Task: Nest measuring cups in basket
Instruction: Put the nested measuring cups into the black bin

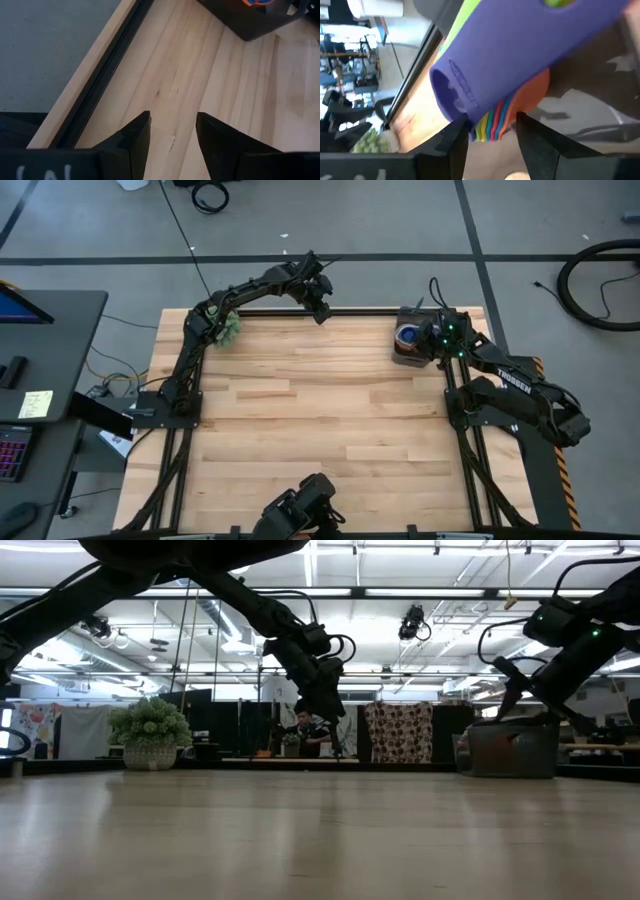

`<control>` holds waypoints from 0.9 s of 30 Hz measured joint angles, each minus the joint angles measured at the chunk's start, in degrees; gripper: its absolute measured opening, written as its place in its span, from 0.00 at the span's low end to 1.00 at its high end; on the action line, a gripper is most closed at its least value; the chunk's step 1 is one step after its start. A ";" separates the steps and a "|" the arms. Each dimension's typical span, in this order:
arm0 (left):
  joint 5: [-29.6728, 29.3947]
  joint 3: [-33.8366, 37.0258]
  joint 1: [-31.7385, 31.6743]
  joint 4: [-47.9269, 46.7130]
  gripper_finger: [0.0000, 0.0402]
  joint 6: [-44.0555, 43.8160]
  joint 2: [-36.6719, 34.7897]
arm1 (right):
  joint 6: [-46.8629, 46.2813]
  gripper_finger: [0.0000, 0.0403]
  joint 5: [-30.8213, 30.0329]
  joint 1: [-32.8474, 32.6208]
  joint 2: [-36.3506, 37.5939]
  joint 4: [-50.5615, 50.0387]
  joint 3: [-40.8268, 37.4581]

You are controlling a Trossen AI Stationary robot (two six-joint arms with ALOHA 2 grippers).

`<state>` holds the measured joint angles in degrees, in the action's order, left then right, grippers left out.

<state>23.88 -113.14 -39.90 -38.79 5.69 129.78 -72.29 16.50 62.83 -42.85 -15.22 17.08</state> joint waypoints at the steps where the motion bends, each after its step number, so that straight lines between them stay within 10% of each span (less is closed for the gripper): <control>1: 0.00 0.00 0.00 0.00 0.40 0.00 0.00 | 0.00 0.42 0.97 0.00 0.00 0.01 0.00; 27: 0.00 0.01 0.00 -0.02 0.40 0.00 0.00 | -6.23 0.41 1.77 0.00 8.14 -4.10 0.11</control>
<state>23.88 -113.13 -39.90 -38.81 5.69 129.78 -78.52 18.28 62.83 -34.71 -19.32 17.19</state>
